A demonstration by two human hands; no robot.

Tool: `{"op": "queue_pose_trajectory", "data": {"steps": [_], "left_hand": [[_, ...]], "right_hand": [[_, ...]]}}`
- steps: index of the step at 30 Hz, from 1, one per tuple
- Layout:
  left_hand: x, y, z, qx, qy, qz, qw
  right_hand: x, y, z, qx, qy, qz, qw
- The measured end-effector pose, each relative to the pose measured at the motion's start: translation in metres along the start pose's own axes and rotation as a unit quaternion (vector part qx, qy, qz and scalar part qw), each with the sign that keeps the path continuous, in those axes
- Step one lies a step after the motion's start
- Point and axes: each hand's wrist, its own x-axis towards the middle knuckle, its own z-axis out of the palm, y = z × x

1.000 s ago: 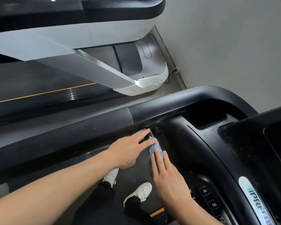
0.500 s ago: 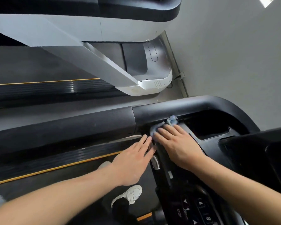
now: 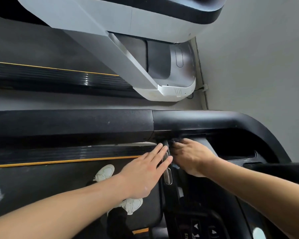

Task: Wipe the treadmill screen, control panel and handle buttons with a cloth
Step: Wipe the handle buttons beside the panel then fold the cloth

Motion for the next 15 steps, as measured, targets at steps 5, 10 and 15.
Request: {"op": "queue_pose_trajectory", "data": {"steps": [5,10,15], "left_hand": [[0.001,0.001,0.002,0.007,-0.002,-0.001,1.000],[0.001,0.003,-0.010,0.034,-0.031,-0.003,0.999],[0.001,0.005,-0.020,0.044,-0.058,-0.005,0.997]], "right_hand": [[-0.071,-0.032,0.030,0.145,-0.045,-0.052,0.987],[-0.067,-0.004,0.030,0.108,-0.005,-0.066,0.992],[-0.053,0.011,0.024,0.089,0.043,0.078,0.992]]}}
